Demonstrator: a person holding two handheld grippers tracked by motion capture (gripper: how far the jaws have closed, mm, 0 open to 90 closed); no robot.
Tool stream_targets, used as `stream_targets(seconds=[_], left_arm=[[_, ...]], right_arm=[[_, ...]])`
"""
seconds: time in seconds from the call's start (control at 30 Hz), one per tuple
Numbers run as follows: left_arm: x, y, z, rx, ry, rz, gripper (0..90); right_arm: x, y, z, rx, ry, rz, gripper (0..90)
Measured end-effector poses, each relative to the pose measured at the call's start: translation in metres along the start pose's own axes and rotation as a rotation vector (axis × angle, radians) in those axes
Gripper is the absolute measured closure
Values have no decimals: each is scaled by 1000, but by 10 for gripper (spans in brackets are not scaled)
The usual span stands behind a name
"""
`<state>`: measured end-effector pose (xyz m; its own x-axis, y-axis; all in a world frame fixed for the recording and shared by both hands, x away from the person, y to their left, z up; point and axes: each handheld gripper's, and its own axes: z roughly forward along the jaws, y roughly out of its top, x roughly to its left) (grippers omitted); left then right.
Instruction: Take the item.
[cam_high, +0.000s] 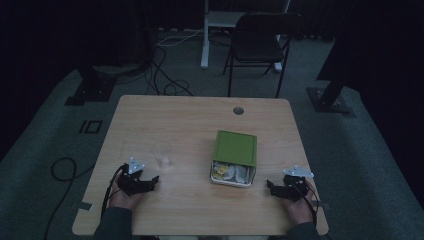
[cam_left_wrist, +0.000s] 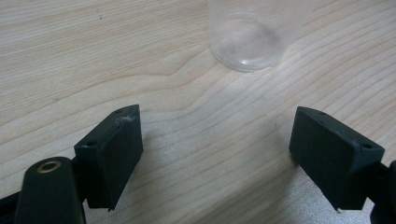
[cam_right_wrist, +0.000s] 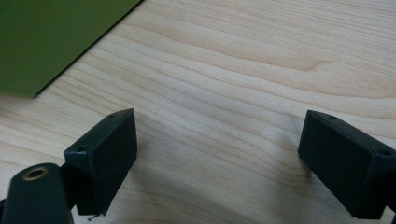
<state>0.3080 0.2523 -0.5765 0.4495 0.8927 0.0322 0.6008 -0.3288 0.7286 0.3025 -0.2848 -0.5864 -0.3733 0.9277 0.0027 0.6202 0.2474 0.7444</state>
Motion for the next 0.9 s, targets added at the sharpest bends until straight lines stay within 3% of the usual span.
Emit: stream_targets(seconds=[0.57, 0.9], left_arm=[[0, 0, 0, 1, 3, -3, 184], [0, 0, 0, 1, 3, -3, 184]], right_arm=[[1, -1, -2, 1, 17, -15, 134], [2, 0, -5, 8, 16, -12, 217]])
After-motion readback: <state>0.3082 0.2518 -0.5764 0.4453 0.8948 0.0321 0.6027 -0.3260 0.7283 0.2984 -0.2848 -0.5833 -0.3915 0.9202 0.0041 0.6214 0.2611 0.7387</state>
